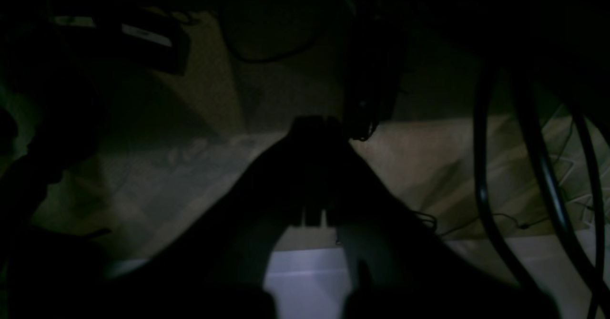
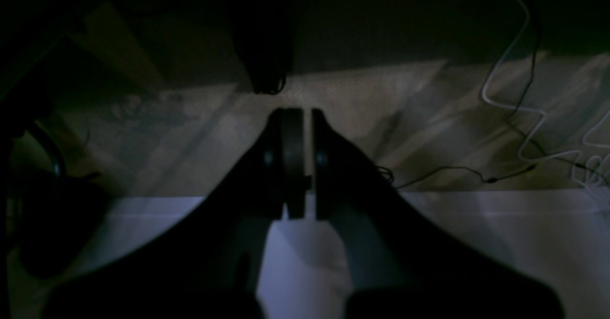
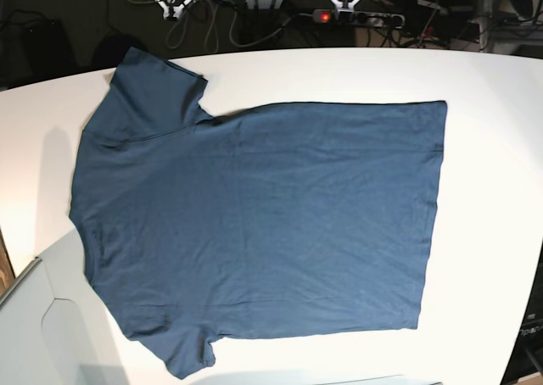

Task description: Fold the T-shirt properly

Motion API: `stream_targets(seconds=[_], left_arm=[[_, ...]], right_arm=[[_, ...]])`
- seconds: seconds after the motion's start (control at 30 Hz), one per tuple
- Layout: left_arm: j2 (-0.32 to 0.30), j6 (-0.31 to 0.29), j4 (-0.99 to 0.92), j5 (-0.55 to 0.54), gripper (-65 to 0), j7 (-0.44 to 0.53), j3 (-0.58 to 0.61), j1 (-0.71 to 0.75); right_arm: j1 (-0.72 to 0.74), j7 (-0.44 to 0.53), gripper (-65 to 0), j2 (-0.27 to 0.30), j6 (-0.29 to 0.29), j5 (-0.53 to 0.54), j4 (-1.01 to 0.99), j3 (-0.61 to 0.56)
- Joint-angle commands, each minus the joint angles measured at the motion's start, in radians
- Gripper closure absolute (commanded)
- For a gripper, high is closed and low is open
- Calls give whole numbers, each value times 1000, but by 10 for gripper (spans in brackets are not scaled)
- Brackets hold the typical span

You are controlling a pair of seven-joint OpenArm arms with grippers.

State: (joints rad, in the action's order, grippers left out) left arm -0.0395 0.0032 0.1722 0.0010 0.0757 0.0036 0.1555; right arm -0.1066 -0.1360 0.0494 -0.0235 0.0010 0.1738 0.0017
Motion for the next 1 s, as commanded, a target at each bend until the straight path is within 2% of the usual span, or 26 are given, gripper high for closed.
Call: stream_targets(seconds=[0.0,0.17,0.53,0.83,0.97], left_arm=[[-1,-2,3,3,0,2,2,9],[-26,-2,45,0,0,3,2,34],[-66,-2,349,-6,0,2,-6,224],[-124,-2,723,-9,0,2,-9,448],[-164,-2,921,-92,0,2,-6,560]], right_arm=[[-8,-3,0,4,21,-3,17,1],[-58,-7,0,20,21,-3,92,1],[-256,-9,0,23,21,-3,352,1],[-502,-11,0,83,21,-3,749,1],[-614,-32,0,88,21,-3,961,7]])
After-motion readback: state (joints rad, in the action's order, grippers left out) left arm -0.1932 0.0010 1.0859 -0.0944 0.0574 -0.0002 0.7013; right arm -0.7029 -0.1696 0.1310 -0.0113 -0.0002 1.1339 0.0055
